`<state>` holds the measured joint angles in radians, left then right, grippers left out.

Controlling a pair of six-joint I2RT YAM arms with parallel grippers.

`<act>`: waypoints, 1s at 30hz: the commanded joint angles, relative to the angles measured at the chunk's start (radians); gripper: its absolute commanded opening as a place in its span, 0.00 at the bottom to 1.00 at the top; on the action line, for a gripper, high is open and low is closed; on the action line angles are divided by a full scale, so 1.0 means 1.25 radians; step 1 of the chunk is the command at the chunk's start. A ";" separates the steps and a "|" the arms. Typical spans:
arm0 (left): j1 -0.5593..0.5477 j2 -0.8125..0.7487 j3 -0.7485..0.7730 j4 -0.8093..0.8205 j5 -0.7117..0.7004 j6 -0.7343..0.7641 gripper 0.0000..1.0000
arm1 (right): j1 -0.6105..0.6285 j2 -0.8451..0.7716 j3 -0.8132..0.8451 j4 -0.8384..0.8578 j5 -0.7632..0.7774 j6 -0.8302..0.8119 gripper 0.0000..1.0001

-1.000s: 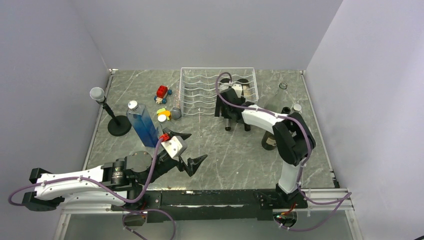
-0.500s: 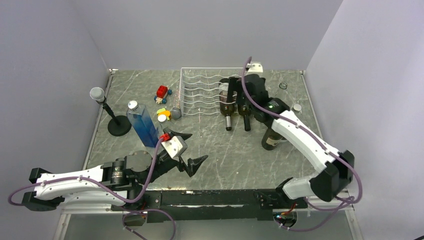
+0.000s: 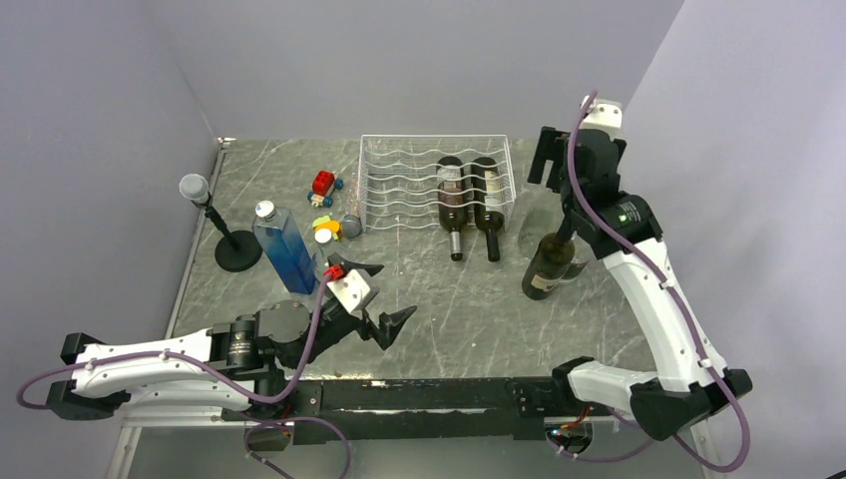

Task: Put the wine bottle on the wine rack

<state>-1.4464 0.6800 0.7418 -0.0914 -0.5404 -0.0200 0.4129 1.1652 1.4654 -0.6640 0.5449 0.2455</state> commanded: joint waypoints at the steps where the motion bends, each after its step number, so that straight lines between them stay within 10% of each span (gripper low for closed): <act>1: -0.002 0.001 0.029 0.038 -0.094 -0.026 0.99 | -0.075 0.035 0.034 -0.076 -0.039 -0.004 0.89; 21: -0.002 0.036 0.040 0.018 -0.127 -0.079 0.99 | -0.204 0.205 0.034 -0.031 -0.205 0.000 0.62; 30: -0.003 0.027 0.039 0.001 -0.121 -0.053 0.99 | -0.204 0.218 0.019 -0.021 -0.154 -0.003 0.35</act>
<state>-1.4464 0.7280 0.7532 -0.0925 -0.6792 -0.0982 0.1619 1.4368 1.4780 -0.7399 0.3149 0.2440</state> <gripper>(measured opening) 0.994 0.431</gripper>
